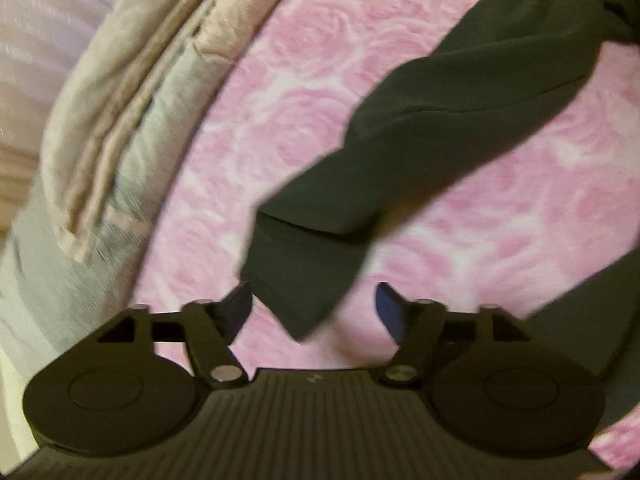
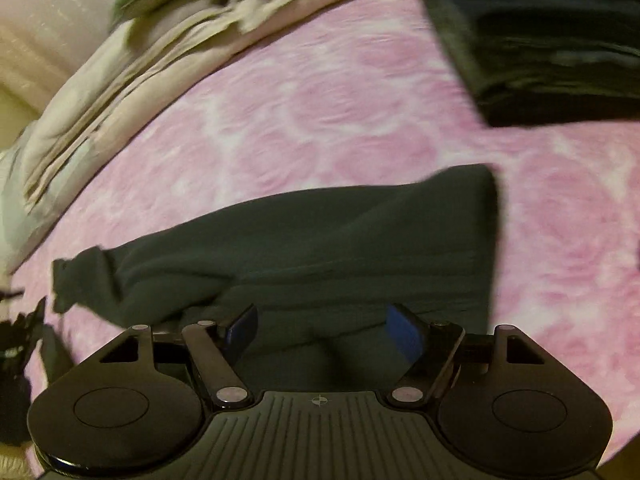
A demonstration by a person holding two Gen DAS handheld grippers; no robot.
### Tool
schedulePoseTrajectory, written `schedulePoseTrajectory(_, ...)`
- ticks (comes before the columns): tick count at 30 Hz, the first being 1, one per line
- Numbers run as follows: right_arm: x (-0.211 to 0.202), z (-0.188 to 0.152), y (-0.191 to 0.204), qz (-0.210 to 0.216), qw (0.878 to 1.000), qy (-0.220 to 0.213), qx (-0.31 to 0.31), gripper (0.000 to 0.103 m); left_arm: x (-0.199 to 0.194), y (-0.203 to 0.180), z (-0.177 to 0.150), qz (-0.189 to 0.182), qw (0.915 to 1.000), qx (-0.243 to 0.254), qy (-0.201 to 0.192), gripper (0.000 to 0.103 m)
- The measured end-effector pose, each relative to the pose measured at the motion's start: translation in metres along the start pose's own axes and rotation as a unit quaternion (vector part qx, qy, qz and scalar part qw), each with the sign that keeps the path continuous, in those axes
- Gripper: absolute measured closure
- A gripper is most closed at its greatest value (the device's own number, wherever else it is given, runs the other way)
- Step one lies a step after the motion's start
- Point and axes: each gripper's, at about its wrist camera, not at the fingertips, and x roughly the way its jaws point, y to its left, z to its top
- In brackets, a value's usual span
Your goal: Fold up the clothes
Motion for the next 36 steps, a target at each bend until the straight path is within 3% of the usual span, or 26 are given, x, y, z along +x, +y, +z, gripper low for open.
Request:
schedulePoseTrajectory(4,0.014,-0.018,0.054,0.002,1.000,0.002,-0.022,0.028,0.043,0.022,0.004,-0.035,0.9975,0.054,-0.028,0.031)
schedulePoseTrajectory(7,0.027,-0.040,0.089,-0.002,1.000,0.007,-0.022,0.028,0.076,0.032,0.004,-0.091,0.9897,0.094,-0.059,0.033)
schedulePoseTrajectory(8,0.032,-0.046,0.100,-0.004,1.000,0.011,-0.020,0.028,0.084,0.034,0.004,-0.107,0.9874,0.100,-0.059,0.040)
schedulePoseTrajectory(10,0.042,-0.056,0.120,-0.005,1.000,0.015,-0.016,0.028,0.097,0.037,0.004,-0.157,0.9811,0.098,-0.057,0.068)
schedulePoseTrajectory(12,0.054,-0.063,0.140,0.002,1.000,0.016,-0.010,0.028,0.095,0.037,0.000,-0.173,0.9770,0.105,-0.066,0.099)
schedulePoseTrajectory(13,0.060,-0.064,0.153,0.006,1.000,0.018,-0.011,0.028,0.088,0.039,-0.005,-0.153,0.9786,0.113,-0.078,0.101)
schedulePoseTrajectory(15,0.072,-0.061,0.180,0.016,0.999,0.021,-0.024,0.028,0.072,0.045,-0.017,-0.098,0.9810,0.129,-0.107,0.101)
schedulePoseTrajectory(17,0.080,-0.054,0.208,0.029,0.998,0.020,-0.048,0.028,0.051,0.066,-0.039,-0.015,0.9851,0.106,-0.135,0.101)
schedulePoseTrajectory(19,0.085,-0.046,0.236,0.044,0.996,0.015,-0.077,0.028,0.036,0.082,-0.068,0.034,0.9858,0.082,-0.142,0.100)
schedulePoseTrajectory(22,0.099,-0.041,0.263,0.059,0.993,0.022,-0.098,0.028,0.040,0.075,-0.108,0.048,0.9897,0.104,-0.086,0.102)
schedulePoseTrajectory(25,0.120,-0.040,0.286,0.069,0.990,0.044,-0.117,0.028,0.050,0.067,-0.144,0.015,0.9960,0.083,-0.030,0.098)
schedulePoseTrajectory(28,0.141,-0.041,0.298,0.071,0.986,0.064,-0.139,0.028,0.047,0.058,-0.153,0.003,0.9966,0.069,-0.045,0.092)
schedulePoseTrajectory(29,0.146,-0.042,0.298,0.070,0.985,0.069,-0.139,0.028,0.047,0.056,-0.149,-0.001,0.9960,0.070,-0.056,0.080)
schedulePoseTrajectory(30,0.150,-0.043,0.297,0.068,0.985,0.073,-0.138,0.028,0.048,0.055,-0.142,-0.002,0.9947,0.075,-0.070,0.066)
schedulePoseTrajectory(33,0.158,-0.045,0.294,0.063,0.986,0.081,-0.131,0.028,0.056,0.055,-0.110,0.006,0.9884,0.105,-0.110,0.054)
schedulePoseTrajectory(36,0.152,-0.049,0.288,0.060,0.987,0.078,-0.127,0.028,0.076,0.056,-0.068,0.029,0.9762,0.161,-0.142,0.042)
